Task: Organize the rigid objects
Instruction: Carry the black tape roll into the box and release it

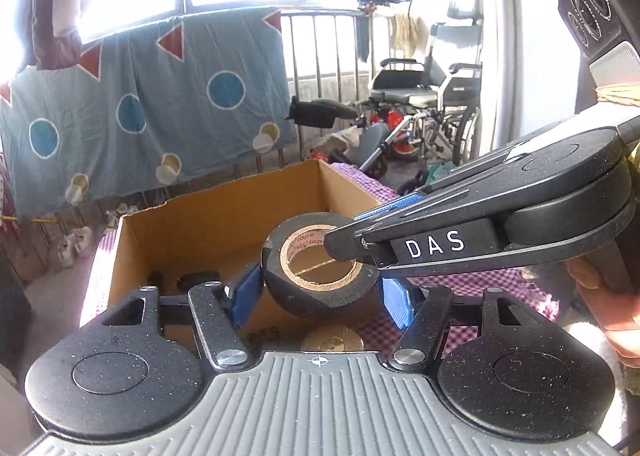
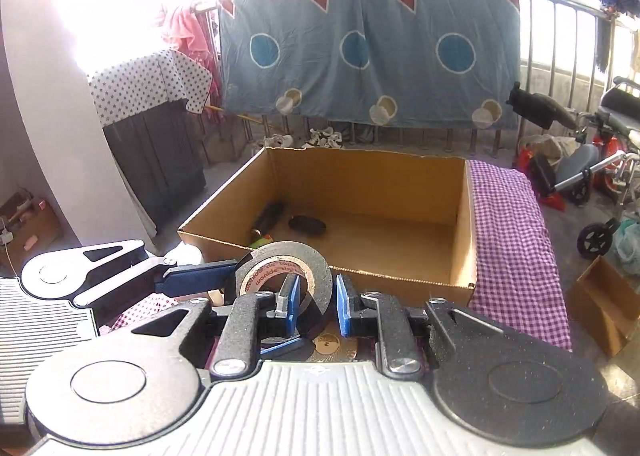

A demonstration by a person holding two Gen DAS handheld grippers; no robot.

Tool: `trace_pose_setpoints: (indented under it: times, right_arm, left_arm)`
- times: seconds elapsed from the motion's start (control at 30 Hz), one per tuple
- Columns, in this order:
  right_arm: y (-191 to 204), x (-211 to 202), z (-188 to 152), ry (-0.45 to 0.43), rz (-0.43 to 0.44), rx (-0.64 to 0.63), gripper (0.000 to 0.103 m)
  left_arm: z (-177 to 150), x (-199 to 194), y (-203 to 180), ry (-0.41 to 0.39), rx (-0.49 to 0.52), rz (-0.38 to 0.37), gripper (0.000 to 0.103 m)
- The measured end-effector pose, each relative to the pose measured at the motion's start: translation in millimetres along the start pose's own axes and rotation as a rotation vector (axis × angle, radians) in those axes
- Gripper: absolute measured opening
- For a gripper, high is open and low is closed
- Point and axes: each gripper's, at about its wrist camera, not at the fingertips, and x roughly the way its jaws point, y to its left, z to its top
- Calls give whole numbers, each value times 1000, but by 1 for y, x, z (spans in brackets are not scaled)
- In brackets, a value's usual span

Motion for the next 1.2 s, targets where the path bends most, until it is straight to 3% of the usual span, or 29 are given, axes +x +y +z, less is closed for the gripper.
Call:
trace_pose_setpoints:
  times: [0.13,0.33,0.53,0.73,0.97,1.2]
  right_arm:
    - [-7,41,48,48,73,5,22]
    - [-31,144,86,288,175,112,22]
    - [-57,229,73,536,237,252,22]
    - [-73,277,52,699,282,347,22]
    - [-66,310,41,810,324,354,22]
    - [-66,311,41,808,350,385,22]
  left_arm:
    - [26,25,36,35,-36,29,65]
    - [36,93,89,280,-63,-9,65]
    - [17,141,106,518,-11,-52,65]
    - [4,174,122,711,-9,-103,65]
    - [-6,183,124,836,42,-103,65]
    - [-1,177,124,831,42,-106,69]
